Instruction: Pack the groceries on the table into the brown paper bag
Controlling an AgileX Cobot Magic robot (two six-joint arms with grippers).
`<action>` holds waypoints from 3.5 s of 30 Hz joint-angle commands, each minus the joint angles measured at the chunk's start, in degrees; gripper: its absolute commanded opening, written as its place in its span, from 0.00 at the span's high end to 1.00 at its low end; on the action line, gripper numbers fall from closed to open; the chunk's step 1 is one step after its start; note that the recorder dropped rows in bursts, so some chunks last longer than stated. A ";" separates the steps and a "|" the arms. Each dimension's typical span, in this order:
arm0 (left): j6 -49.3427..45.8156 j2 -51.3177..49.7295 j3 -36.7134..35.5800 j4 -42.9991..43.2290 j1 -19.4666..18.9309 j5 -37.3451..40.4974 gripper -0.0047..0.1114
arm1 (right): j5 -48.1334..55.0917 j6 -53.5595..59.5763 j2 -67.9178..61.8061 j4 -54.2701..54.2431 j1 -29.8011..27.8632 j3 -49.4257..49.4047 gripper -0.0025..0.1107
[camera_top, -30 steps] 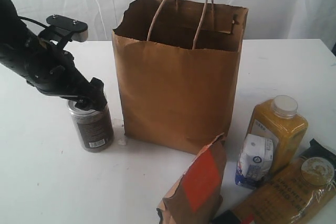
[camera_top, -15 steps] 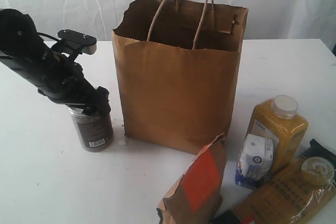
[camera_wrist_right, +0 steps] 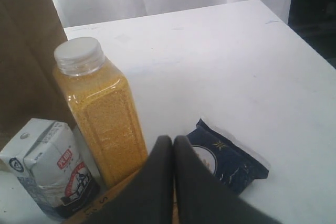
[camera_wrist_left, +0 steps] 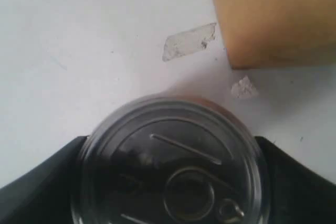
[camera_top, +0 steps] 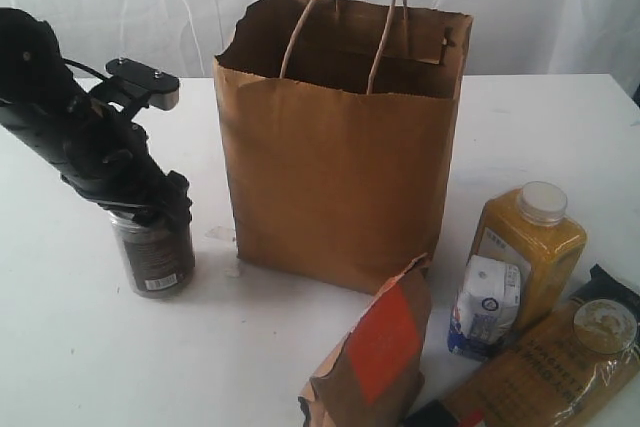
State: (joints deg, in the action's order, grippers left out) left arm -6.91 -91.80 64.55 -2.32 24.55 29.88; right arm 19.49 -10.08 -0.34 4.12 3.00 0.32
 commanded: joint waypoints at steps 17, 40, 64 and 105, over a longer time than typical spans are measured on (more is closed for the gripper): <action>3.93 19.04 22.64 -0.67 0.12 12.15 0.96 | -0.18 -0.14 0.34 0.19 -0.26 -0.32 0.98; -11.47 6.12 40.25 -23.57 2.56 13.30 0.96 | -0.30 -0.14 0.34 0.19 -0.26 -0.32 0.98; -15.34 -8.34 40.14 -19.89 6.43 11.77 0.96 | -0.30 -0.14 0.34 0.19 -0.26 -0.32 0.98; -18.36 -11.73 40.25 -24.08 12.83 4.85 0.96 | -0.28 -0.14 0.34 0.19 -0.26 -0.32 0.98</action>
State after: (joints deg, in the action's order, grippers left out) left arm -25.43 -103.90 104.51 -24.54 37.32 34.06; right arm 19.49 -10.08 -0.34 4.12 3.00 0.32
